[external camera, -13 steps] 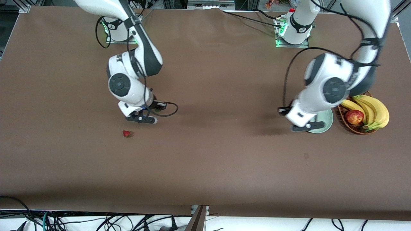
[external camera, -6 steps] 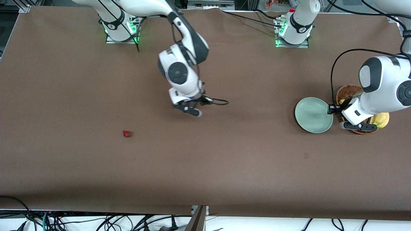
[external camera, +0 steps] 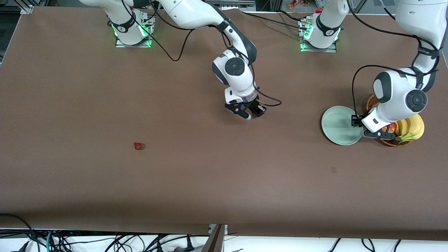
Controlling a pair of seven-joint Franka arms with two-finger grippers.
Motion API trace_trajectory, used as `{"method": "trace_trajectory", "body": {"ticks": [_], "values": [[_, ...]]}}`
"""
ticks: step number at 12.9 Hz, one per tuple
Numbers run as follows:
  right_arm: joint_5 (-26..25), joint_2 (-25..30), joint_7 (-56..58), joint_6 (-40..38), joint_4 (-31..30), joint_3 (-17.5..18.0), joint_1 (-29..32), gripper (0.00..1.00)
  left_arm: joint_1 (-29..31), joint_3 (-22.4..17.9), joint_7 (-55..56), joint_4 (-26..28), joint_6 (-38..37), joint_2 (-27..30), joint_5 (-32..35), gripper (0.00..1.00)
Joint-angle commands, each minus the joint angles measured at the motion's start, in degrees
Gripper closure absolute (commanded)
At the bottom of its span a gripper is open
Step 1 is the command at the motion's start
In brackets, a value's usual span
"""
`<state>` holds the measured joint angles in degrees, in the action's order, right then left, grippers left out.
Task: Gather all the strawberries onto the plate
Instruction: 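Plate the strawberry with the left gripper while the right gripper sets another mid-table, then grasp the mid-table strawberry with the left gripper while the right gripper grasps the last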
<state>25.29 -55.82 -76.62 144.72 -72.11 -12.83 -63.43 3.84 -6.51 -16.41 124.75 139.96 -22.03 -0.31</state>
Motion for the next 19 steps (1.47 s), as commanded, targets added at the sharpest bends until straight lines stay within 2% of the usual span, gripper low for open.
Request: {"method": "trace_trajectory", "body": {"ticks": [1,2,3,4,6,8,13,14,16,17,19], "values": [[0.99,-1.75,-1.07,0.03,2.33,-0.88,-0.72,0.70,-0.33,-0.34,-2.31,-0.03,0.23,0.41,-1.45,0.22],[0.73,-1.84,-1.07,-0.05,2.24,-0.88,-0.99,0.64,-0.33,-0.34,-2.40,-0.03,-0.12,0.50,-1.36,0.00],[0.56,-1.58,-0.64,-0.32,2.24,-0.97,-0.99,0.55,-0.59,-0.34,-2.48,-0.20,-0.47,1.02,-1.36,0.00],[0.47,-0.79,-0.11,-1.45,2.32,-1.32,-0.82,0.52,-0.77,-0.25,-2.48,-0.90,-2.13,1.81,-1.45,0.00],[0.20,2.28,2.77,-11.69,3.02,-3.42,1.63,0.38,-1.20,0.10,-1.70,-2.40,-6.69,5.31,-1.36,0.00],[0.55,6.23,10.58,-20.32,3.82,-3.43,5.14,0.36,-2.08,2.02,2.23,-3.89,-11.44,8.75,-1.45,0.00],[0.03,13.27,30.78,-36.94,4.00,-3.43,15.69,0.34,-2.00,13.87,20.50,-3.81,-13.75,12.97,-1.45,0.00],[-1.37,13.45,36.92,-39.67,4.08,-4.48,16.40,0.34,-2.00,17.29,25.50,-3.81,-13.75,13.07,-1.45,0.00],[-3.92,14.15,50.10,-44.42,4.00,-9.38,16.85,0.34,-2.09,23.45,35.52,-3.81,-13.13,12.72,-1.19,0.00],[-4.10,14.24,58.43,-46.70,2.34,-12.89,16.94,0.34,-2.09,25.65,39.23,-3.72,-12.00,12.37,-1.10,0.00],[-3.41,14.25,77.67,-45.59,-3.19,-19.58,17.63,0.32,-2.17,29.96,48.53,-2.93,-8.40,10.53,-0.40,0.00]]}}
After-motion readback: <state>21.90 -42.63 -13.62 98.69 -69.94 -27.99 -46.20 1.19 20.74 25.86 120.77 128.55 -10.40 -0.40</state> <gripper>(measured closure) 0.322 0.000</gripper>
